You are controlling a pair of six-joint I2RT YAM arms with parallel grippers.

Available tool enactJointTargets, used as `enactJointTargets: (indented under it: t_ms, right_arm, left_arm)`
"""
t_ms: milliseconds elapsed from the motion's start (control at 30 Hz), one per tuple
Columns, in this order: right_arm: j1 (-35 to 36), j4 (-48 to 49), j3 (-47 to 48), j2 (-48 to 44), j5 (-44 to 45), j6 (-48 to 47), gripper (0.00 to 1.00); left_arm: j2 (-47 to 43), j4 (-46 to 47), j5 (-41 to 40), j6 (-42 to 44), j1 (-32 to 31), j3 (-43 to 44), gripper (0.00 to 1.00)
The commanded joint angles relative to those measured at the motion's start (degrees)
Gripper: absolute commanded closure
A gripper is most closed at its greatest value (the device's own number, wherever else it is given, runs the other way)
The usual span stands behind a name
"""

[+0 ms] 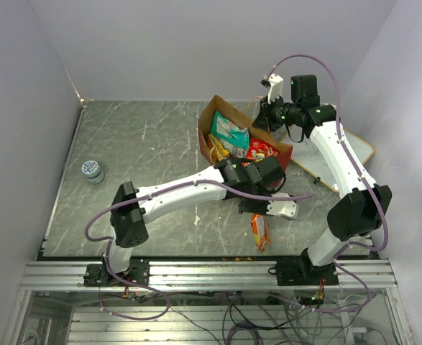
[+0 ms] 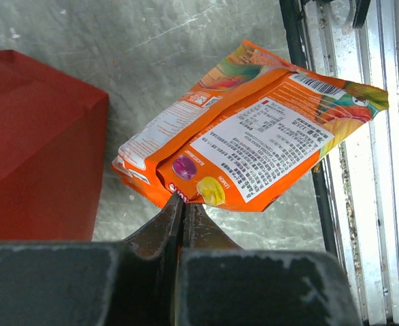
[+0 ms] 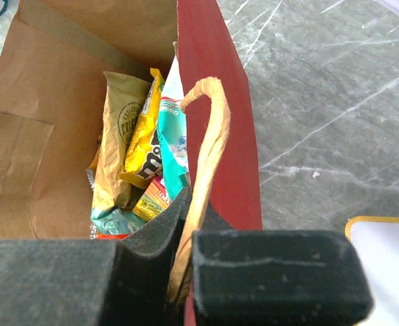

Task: Place the snacks into the paper bag
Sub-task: Pick up the snack from the center of the board, then place the snack in the paper bag.

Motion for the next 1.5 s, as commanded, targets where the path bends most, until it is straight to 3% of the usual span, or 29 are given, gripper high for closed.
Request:
enactJointTargets:
  t_ms: [0, 200, 400, 700, 933, 1133, 1467]
  right_arm:
    - [-0.5, -0.8, 0.0, -1.9, -0.4, -0.4, 1.00]
    - [-0.6, -1.0, 0.4, -1.1, -0.9, -0.4, 1.00]
    - [-0.5, -1.0, 0.3, -1.6, -0.9, -0.4, 1.00]
    - [-0.5, -0.7, -0.2, -2.1, -1.4, -0.5, 1.00]
    - [-0.6, -0.7, -0.3, -2.3, -1.6, -0.5, 1.00]
    - [-0.6, -0.8, -0.4, -2.3, -1.7, -0.5, 1.00]
    - [-0.6, -0.6, -0.5, -2.2, -2.1, -0.5, 1.00]
  left_arm:
    - [-5.6, -2.3, 1.8, 2.4, 0.8, 4.4, 0.93]
    - [-10.2, -1.3, 1.2, 2.1, 1.6, 8.2, 0.93]
    - [-14.9, 4.7, -4.3, -0.1, 4.0, 9.6, 0.93]
    - [-15.4, 11.5, -5.0, -9.7, 14.8, 16.5, 0.93]
    - [-17.2, 19.0, -7.0, -12.0, 22.0, 11.0, 0.93]
    - [-14.5, 18.2, -5.5, -11.0, 27.2, 10.7, 0.93]
    - [-12.5, 17.0, -2.1, -9.5, 29.5, 8.4, 0.93]
